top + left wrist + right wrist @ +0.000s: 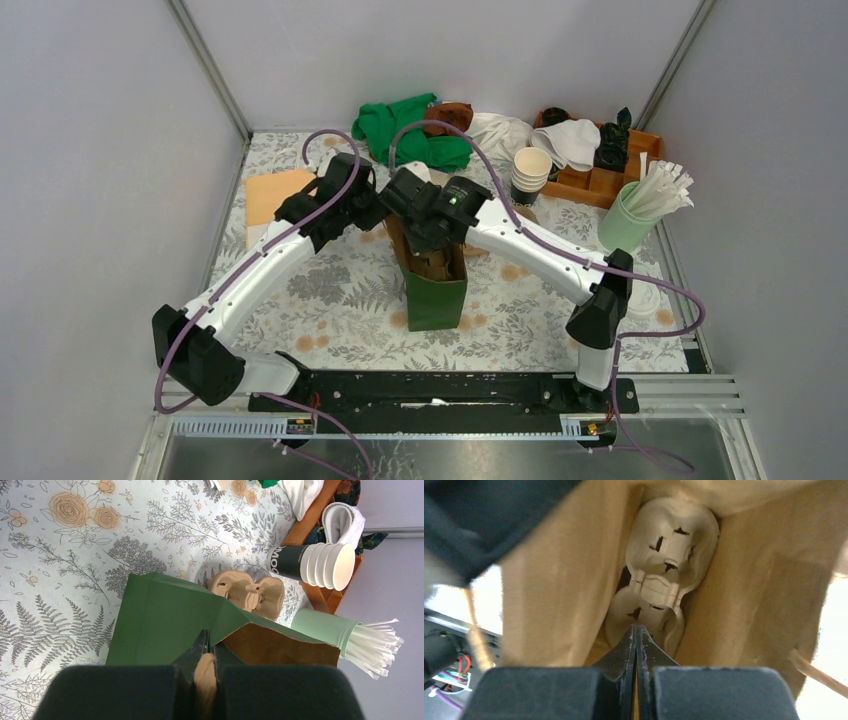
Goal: Pack the takeout coffee
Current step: Place the cup tray in the takeout bag.
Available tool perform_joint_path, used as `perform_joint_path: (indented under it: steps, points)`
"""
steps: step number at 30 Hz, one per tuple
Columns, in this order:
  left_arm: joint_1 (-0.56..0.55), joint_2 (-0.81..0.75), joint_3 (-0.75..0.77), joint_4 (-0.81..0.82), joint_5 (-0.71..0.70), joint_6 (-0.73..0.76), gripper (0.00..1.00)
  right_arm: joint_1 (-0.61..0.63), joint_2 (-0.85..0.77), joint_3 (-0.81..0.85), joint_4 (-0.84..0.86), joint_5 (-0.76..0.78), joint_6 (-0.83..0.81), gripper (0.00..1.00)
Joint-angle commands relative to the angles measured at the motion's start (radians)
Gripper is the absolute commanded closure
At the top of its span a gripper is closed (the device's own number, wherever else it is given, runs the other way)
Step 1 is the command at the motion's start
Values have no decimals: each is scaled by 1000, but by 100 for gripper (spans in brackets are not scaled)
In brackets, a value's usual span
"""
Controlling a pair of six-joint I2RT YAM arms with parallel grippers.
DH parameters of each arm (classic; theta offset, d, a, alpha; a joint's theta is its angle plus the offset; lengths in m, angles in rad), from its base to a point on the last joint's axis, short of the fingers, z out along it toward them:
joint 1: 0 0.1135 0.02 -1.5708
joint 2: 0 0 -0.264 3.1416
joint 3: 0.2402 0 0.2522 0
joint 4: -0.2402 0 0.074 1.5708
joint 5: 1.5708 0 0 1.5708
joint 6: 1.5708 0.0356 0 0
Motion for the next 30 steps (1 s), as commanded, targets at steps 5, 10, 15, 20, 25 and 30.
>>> perform_joint_path:
  steps: [5, 10, 15, 20, 25, 30]
  points:
    - [0, 48, 105, -189, -13, 12, 100, 3, -109, -200, 89, -53, 92, 100]
    - [0, 42, 95, -206, -10, -2, 100, 3, -65, -192, 45, -81, 135, 100]
    - [0, 39, 98, -216, -8, -10, 100, 3, -28, -194, 40, -101, 163, 100]
    - [1, 70, 154, -281, -13, 30, 100, 3, -29, -171, 62, -70, 128, 100]
    - [0, 91, 191, -307, -10, 17, 98, 3, 63, 97, -70, -11, 112, 100]
    - [0, 86, 210, -291, -10, -21, 80, 12, 81, 187, -84, -21, 97, 100]
